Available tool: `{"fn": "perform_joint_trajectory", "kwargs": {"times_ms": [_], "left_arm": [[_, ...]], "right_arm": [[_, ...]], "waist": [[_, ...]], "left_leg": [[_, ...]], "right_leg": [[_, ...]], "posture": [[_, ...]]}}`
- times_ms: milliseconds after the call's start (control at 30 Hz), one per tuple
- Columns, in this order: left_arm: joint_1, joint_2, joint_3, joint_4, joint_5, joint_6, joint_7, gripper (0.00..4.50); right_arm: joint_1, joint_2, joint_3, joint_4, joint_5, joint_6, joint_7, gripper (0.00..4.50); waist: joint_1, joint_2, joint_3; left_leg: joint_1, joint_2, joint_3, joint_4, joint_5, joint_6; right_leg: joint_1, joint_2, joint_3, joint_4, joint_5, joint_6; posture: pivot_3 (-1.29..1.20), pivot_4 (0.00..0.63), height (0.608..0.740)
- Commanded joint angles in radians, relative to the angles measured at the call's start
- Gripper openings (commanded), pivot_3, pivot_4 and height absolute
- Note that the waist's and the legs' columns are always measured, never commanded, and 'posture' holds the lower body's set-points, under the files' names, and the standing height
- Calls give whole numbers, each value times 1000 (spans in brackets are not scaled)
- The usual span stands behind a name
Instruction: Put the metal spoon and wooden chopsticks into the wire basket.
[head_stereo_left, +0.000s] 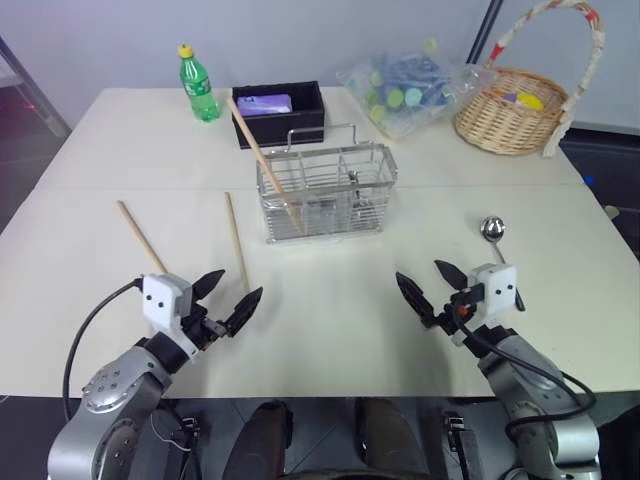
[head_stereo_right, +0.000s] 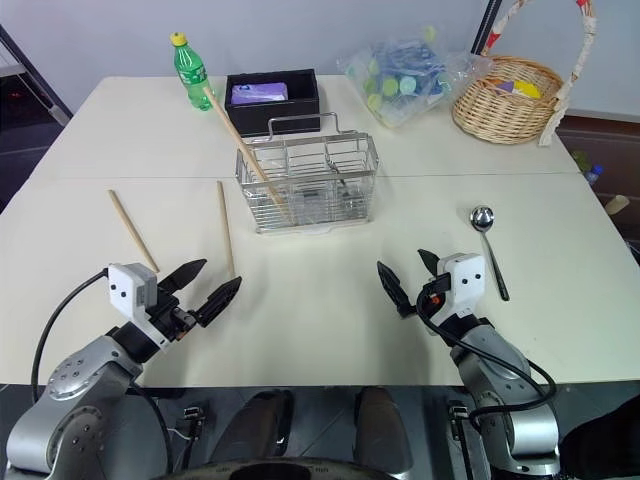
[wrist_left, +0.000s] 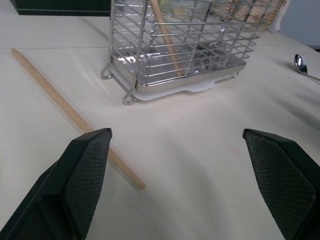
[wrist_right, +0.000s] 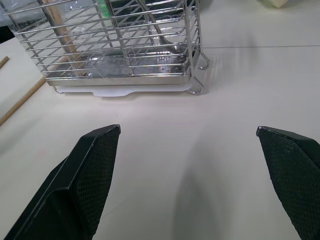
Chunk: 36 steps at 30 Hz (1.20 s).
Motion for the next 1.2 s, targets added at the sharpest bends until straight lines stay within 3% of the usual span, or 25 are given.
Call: {"fn": "perform_joint_trajectory", "kwargs": {"times_ms": [33, 1200], "left_arm": [[-4, -2, 6, -28, -8, -12, 1, 4406], [-13, 9, 24, -39, -31, -6, 11, 4406]], "right_arm": [[-9, -5, -3, -42, 12, -11, 1, 4500], [-36, -5, 0, 4, 4, -29, 14, 4500]], "waist": [[0, 0, 0], [0, 0, 0]], "left_leg": [[0, 0, 0, 0, 0, 0], [0, 0, 0, 0, 0, 0]], "right_leg": [[0, 0, 0, 0, 0, 0], [0, 0, 0, 0, 0, 0]], "posture": [[0, 150, 740], [0, 150, 740]]}}
